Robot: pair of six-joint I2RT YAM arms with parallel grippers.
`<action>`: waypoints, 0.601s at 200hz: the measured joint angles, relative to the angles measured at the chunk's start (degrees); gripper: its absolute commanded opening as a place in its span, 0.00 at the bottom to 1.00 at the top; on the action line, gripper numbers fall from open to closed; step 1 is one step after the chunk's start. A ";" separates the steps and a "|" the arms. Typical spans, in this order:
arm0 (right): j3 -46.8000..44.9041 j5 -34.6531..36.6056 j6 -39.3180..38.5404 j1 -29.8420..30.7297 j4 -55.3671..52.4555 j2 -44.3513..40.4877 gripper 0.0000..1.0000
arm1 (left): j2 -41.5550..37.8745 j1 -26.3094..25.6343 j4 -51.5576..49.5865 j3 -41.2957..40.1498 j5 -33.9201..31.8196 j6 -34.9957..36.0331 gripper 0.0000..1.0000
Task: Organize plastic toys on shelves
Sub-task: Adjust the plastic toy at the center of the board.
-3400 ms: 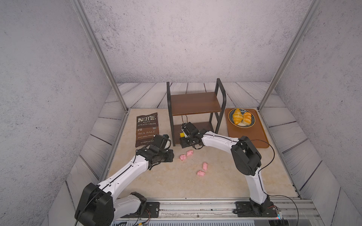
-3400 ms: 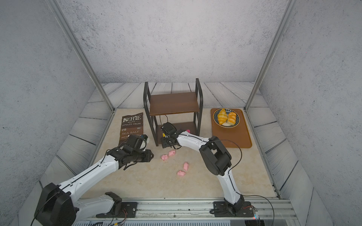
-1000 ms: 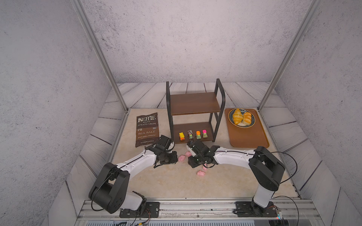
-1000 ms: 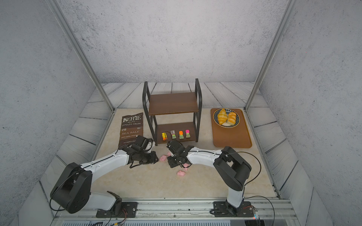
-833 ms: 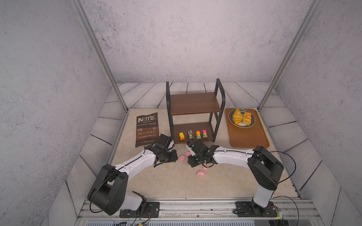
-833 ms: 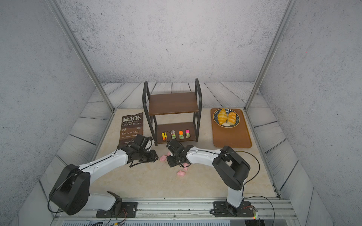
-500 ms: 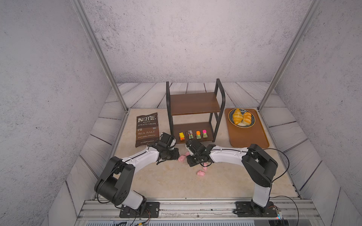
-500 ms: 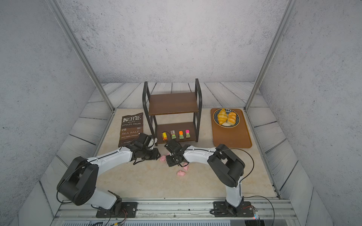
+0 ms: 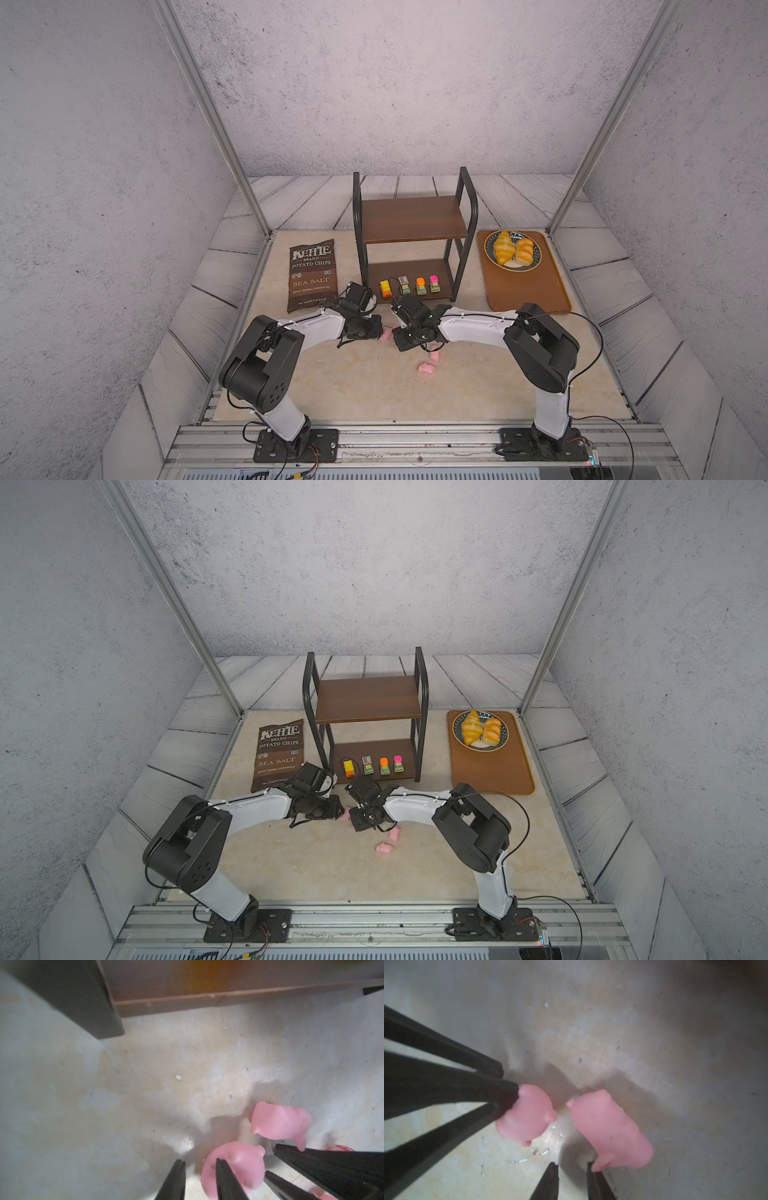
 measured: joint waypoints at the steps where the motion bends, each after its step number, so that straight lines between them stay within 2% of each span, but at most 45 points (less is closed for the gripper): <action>1: 0.04 0.00 -0.02 0.00 0.02 0.02 0.29 | 0.04 0.00 0.04 0.00 0.00 0.00 0.30; 56: 3.32 -0.50 -1.22 0.00 0.55 1.22 0.29 | 0.42 0.11 1.86 -0.81 3.67 -0.26 0.30; 120: 2.23 -2.80 -1.68 0.00 1.62 0.90 0.30 | -3.96 0.22 1.97 -4.92 7.74 -2.51 0.30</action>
